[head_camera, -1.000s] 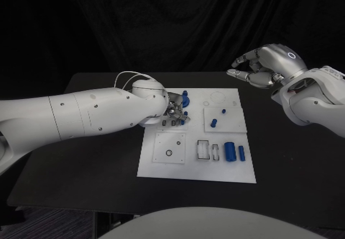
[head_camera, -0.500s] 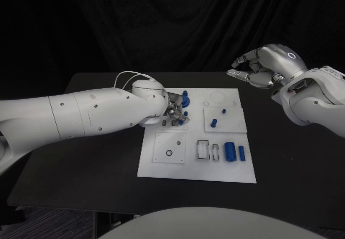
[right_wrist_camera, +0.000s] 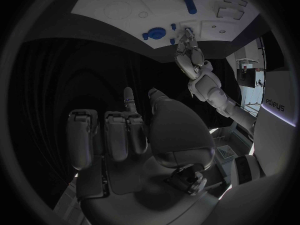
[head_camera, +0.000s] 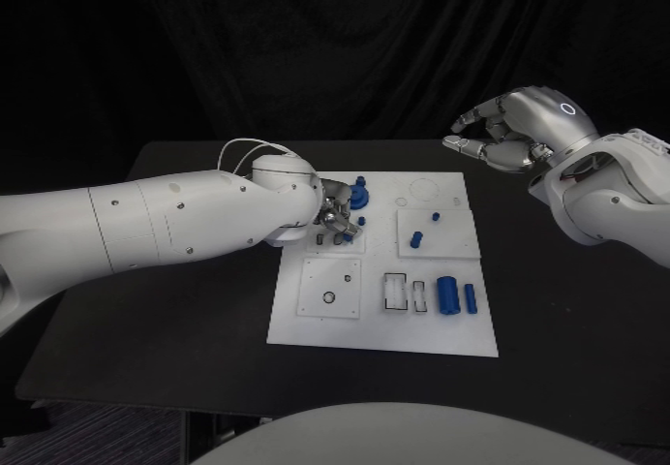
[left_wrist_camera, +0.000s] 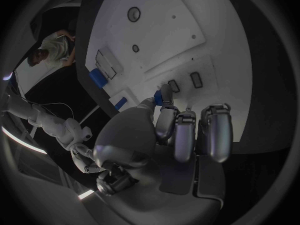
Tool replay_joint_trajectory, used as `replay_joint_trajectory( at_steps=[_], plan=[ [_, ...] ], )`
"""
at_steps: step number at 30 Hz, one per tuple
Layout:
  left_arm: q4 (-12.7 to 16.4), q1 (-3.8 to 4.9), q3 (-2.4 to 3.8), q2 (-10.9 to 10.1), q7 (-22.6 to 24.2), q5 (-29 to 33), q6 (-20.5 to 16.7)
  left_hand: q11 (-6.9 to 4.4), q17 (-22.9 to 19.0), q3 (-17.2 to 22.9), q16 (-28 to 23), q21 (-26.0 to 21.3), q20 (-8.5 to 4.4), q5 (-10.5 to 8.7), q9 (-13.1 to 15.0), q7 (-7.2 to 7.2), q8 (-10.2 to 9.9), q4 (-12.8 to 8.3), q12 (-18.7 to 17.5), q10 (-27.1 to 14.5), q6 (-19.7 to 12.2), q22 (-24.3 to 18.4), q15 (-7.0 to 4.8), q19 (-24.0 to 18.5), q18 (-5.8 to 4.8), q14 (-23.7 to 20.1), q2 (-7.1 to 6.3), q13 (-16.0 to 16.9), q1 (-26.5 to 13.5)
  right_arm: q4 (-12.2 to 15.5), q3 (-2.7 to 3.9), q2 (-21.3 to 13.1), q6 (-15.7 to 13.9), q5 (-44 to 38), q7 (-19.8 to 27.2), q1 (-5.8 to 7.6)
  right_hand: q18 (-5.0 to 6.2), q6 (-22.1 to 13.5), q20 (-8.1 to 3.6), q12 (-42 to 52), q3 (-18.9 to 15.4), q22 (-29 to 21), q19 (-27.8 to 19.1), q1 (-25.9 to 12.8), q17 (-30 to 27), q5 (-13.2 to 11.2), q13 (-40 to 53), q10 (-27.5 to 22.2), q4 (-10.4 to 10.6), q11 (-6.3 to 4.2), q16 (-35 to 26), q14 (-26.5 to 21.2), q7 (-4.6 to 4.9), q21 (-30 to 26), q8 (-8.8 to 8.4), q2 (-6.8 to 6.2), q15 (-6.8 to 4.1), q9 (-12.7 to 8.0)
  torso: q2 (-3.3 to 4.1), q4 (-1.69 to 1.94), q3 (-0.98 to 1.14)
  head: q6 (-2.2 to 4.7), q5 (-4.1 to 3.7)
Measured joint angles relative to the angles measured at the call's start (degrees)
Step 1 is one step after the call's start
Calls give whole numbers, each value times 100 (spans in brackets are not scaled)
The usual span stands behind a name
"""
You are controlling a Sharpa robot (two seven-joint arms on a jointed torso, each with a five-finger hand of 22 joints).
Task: Assemble the parts on the task board
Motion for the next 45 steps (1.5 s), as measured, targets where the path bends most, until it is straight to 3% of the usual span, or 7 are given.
replay_joint_trajectory(
  at_steps=[1,6,8,9,11,22,45],
  plan=[
    [6,0,0,-17,0,0,-9,0,0,129,0,-10,0,15,12,-3,-23,-8,5,0,16,0,-4,0,0,4,-64,-251,-30,0,0,-4,2,0,0,0,0,0,0,0,0,0,0,0,0,0,0,0,0,0,0,0,0,0,0,0,0,0,0,1,0,0,2],
    [74,-4,-6,-113,-20,0,-55,-2,0,704,0,-9,0,15,147,7,-147,50,12,4,83,0,-20,0,0,21,-341,-341,-210,3,0,-23,11,0,-2,0,0,0,0,0,0,0,0,0,0,0,0,0,0,0,0,0,0,0,0,0,0,-5,1,1,-1,0,4],
    [109,-6,-7,-161,-36,-1,-81,-142,0,921,0,-42,0,15,199,-12,-199,95,731,183,107,0,-35,0,0,33,-495,1034,-281,7,0,-33,16,0,-3,-1,0,0,0,0,0,0,0,5,0,19,-1,0,0,0,0,0,0,0,-23,5,0,-5,1,1,-1,0,5],
    [124,-6,-7,-182,-45,-1,-93,-301,0,1037,0,-42,0,15,213,-2,-200,59,783,346,117,0,-57,0,0,23,-535,1216,-293,8,0,-36,18,0,-3,-1,0,0,0,0,4,0,0,23,0,37,-1,0,5,0,0,0,0,0,-24,23,0,-5,1,1,-1,0,9],
    [155,-6,-7,-224,-71,-1,-129,-370,0,1082,0,-42,0,15,238,10,-223,84,788,433,129,0,-51,0,1,-12,-546,1325,-304,8,0,-42,24,0,-5,-1,0,0,0,0,16,-1,0,23,0,41,-1,0,17,0,0,0,0,0,-24,23,0,-5,1,4,-2,0,17],
    [235,-6,-7,-390,-215,-2,-353,-372,0,1390,0,-42,-20,10,285,-1,-289,56,788,434,200,0,-51,64,0,-12,-656,1342,-542,9,0,-43,63,0,-10,-1,0,0,0,0,33,-1,0,48,0,147,-1,0,33,0,0,0,0,-22,-31,48,0,-19,2,2,-2,0,46],
    [326,-41,-8,-572,-441,797,-665,-371,0,1599,0,-19,-21,-36,292,21,-371,-17,788,433,217,0,-50,64,0,-12,-635,1341,-638,8,0,-55,159,0,-35,-3,0,0,0,0,48,-1,0,99,0,466,-2,20,48,20,0,0,0,-21,-79,99,0,-48,-2,-2,1,0,83]
  ],
)
